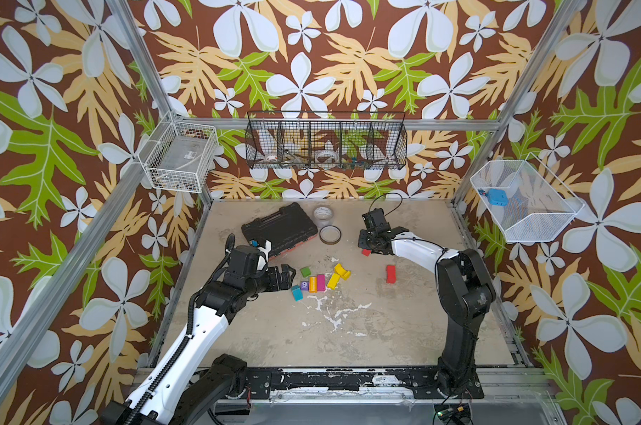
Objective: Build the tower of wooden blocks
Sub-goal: 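Lift the pink block with the right gripper and carry it toward the red block, then lower the pink block beside the red block with the right gripper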
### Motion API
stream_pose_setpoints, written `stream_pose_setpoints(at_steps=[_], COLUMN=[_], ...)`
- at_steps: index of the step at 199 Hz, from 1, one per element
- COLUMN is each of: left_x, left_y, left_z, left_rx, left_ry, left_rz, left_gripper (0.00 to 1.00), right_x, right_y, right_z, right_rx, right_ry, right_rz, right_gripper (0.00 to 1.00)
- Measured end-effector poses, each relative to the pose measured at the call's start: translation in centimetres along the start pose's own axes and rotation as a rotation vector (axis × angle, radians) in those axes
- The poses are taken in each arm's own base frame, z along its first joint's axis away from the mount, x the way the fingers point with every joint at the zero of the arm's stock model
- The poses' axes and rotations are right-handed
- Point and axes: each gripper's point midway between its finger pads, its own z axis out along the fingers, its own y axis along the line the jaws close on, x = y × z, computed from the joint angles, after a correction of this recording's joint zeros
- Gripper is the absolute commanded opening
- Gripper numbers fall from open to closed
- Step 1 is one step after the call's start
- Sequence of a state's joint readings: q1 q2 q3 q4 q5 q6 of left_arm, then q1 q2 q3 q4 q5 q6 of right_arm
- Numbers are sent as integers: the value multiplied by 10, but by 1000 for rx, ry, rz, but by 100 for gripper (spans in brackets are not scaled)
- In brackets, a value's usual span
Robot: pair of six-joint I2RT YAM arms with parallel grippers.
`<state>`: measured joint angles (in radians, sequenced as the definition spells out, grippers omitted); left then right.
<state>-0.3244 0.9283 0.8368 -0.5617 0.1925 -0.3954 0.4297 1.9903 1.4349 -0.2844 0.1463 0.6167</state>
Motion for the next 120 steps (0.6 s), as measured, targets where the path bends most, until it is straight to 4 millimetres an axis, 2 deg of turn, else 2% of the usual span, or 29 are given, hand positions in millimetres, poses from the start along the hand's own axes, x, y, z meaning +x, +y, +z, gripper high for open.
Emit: stream_pose_setpoints(at_steps=[29, 53, 74, 120], left_x=[0, 0, 0, 0], left_y=[0, 0, 0, 0], left_z=[0, 0, 0, -1], left_rx=[0, 0, 1, 1], left_ry=[0, 0, -1, -3], left_rz=[0, 0, 0, 1], left_gripper=[98, 98, 98, 98], right_x=[-1, -4, -6, -1], right_y=[18, 45, 62, 49], right_z=[16, 24, 30, 47], right_rx=[-23, -55, -64, 15], right_ry=[17, 18, 17, 29], right_rz=[19, 1, 6, 54], right_gripper=[13, 11, 8, 10])
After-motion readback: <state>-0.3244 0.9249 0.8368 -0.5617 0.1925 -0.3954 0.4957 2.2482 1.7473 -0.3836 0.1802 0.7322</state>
